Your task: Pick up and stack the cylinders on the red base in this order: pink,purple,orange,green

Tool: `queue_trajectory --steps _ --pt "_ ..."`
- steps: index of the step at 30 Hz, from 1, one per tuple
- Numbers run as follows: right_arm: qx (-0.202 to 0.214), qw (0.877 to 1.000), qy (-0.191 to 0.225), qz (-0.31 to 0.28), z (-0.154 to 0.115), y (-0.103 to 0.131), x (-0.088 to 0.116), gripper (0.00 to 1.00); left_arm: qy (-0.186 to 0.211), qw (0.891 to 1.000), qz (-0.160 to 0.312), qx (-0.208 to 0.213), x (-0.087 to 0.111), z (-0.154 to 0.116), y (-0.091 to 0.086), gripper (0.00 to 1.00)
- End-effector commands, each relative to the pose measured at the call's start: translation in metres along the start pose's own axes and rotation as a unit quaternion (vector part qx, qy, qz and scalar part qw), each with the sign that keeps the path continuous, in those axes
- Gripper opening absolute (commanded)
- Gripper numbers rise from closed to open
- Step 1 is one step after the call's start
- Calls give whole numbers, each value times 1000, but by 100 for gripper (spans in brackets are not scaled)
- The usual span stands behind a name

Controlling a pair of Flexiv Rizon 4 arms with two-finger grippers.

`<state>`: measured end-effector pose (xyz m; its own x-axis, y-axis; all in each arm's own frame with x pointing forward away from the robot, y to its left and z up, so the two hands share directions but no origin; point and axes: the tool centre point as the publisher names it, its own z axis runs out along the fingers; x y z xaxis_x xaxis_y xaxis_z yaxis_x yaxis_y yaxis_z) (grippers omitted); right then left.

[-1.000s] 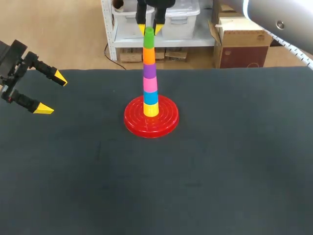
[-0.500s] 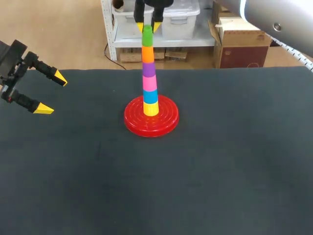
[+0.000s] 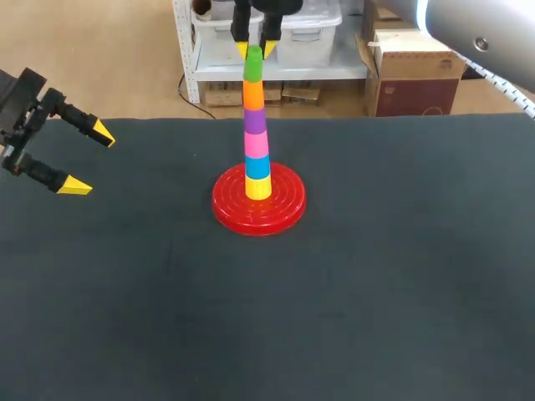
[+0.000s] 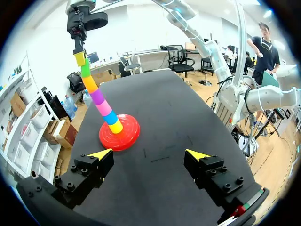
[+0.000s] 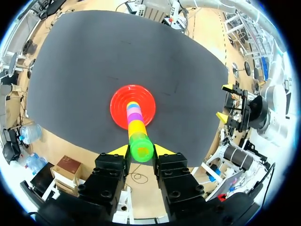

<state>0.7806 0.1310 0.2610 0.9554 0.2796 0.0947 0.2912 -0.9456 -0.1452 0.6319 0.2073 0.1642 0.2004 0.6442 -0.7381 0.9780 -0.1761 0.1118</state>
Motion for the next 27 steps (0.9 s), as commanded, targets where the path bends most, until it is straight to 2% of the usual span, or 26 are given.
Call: queue_trajectory --steps 1,4,6,15,27 --pt "-5 975 -222 -11 8 0 5 0 0 1000 1 -1 1 0 0 100" --pt "-1 970 -240 -18 9 0 4 0 0 1000 1 -1 1 0 0 100" --pt "-8 971 -238 -20 10 1 4 0 0 1000 1 -1 1 0 0 100" --pt "10 980 -196 -14 5 1 6 0 0 1000 1 -1 1 0 0 100" --pt "5 981 -195 -12 5 1 5 0 0 1000 1 -1 1 0 0 100"
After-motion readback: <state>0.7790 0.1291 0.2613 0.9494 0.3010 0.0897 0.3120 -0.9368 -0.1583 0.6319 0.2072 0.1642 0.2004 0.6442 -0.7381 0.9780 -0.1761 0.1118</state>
